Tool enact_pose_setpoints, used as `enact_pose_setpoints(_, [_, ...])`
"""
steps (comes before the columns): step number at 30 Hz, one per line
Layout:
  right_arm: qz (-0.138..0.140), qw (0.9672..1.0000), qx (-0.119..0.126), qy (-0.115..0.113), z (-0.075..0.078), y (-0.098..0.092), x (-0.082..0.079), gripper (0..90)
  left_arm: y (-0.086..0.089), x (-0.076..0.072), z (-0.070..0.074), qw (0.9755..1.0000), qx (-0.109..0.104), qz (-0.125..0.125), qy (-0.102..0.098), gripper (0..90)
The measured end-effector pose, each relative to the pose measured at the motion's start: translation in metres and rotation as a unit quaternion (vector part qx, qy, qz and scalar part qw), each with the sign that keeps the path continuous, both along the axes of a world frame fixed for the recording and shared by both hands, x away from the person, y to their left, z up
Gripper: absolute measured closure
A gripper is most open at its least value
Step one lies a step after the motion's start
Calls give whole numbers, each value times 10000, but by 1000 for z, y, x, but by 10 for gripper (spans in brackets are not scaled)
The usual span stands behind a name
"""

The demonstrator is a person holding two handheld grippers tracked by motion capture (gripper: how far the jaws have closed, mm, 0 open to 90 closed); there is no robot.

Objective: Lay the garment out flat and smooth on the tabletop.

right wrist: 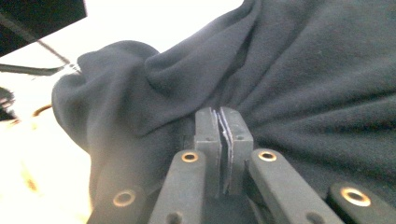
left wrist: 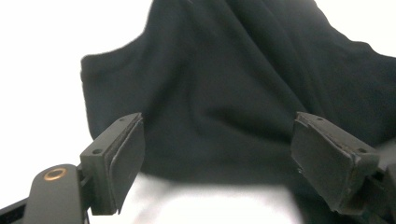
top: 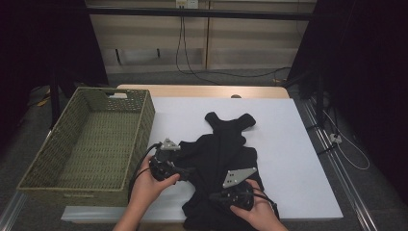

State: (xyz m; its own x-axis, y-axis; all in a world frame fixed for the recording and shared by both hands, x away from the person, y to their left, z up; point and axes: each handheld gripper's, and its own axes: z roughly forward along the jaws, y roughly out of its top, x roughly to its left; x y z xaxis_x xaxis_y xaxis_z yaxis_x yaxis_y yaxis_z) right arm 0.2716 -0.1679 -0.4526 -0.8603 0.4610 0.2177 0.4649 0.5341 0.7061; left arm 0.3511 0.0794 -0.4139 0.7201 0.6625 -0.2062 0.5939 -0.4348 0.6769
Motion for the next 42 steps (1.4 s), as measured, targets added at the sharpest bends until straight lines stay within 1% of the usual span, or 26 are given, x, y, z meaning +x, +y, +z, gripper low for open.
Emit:
enact_pose_setpoints(2, [127,9999,10,74,2,1,-7,867,-2,1,0,10000,17,-39,-3,186])
enact_pose_setpoints(5, [203,9998,48,56,4,2,-11,851,-3,2,0,10000,25,-67,-18,186])
enact_pose_setpoints(6, [129,9998,118,-120,8,0,-11,781,-4,3,0,10000,6,-61,-14,186])
enact_pose_setpoints(7, [129,9998,118,-120,8,0,-11,781,-4,3,0,10000,6,-61,-14,186])
enact_pose_setpoints(8, [-140,9993,194,-296,13,-4,-5,701,-3,3,0,10000,17,-63,-1,186])
enact_pose_setpoints(9, [-140,9993,194,-296,13,-4,-5,701,-3,4,-1,10000,16,-48,-14,186])
enact_pose_setpoints(10, [-448,9978,227,-438,15,-9,3,627,-3,4,-1,10000,23,-48,-14,186])
enact_pose_setpoints(11, [-448,9978,227,-438,15,-9,3,627,-2,4,-1,10000,15,-26,-31,186])
enact_pose_setpoints(13, [-672,9961,234,-520,15,-14,13,587,-1,5,-2,10000,64,-20,-42,186])
enact_pose_setpoints(14, [-844,9948,128,-551,12,-15,24,523,1,5,-2,9999,92,49,-111,174])
enact_pose_setpoints(17, [-981,9935,-21,-581,8,-14,32,478,3,5,-2,9998,80,84,-147,165])
enact_pose_setpoints(18, [-1049,9931,-144,-504,1,-12,38,443,5,5,-1,9997,76,132,-170,155])
enact_pose_setpoints(21, [-1005,9937,-206,-449,-6,-9,42,450,6,5,-1,9997,50,168,-146,142])
enact_pose_setpoints(22, [-1032,9926,-271,-584,-6,-7,41,539,6,4,-2,9998,80,148,-143,141])
enact_pose_setpoints(24, [-1013,9921,-349,-659,-6,-7,39,650,5,4,-3,9997,114,161,-146,141])
enact_pose_setpoints(26, [-940,9933,-321,-599,-5,-9,37,792,4,4,-3,9997,154,139,-152,141])
enact_pose_setpoints(27, [-862,9943,-278,-565,-4,-11,36,832,4,4,-3,9997,154,139,-152,141])
enact_pose_setpoints(30, [-775,9951,-252,-554,-5,-12,34,844,3,3,-2,9993,233,134,-244,141])
enact_pose_setpoints(32, [-605,9968,-245,-464,-3,-12,28,849,3,4,0,9993,191,155,-285,142])
enact_pose_setpoints(35, [-517,9976,-226,-393,-3,-12,22,850,3,4,1,9992,192,151,-309,142])
enact_pose_setpoints(36, [-412,9988,-155,-226,-2,-13,16,851,3,5,1,9992,189,143,-307,142])
enact_pose_setpoints(37, [-412,9988,-155,-226,-2,-13,16,851,3,5,1,9993,197,126,-292,142])
enact_pose_setpoints(38, [-189,9998,-107,-40,-1,-13,9,851,3,6,0,9992,200,151,-309,143])
enact_pose_setpoints(39, [-99,9999,-69,64,-1,-13,6,850,3,6,0,9992,200,151,-309,143])
enact_pose_setpoints(41, [18,9999,-40,139,0,-13,1,841,4,7,0,9993,193,164,-290,144])
enact_pose_setpoints(42, [-23,9999,-39,109,1,-13,-1,821,4,7,0,9992,194,162,-295,144])
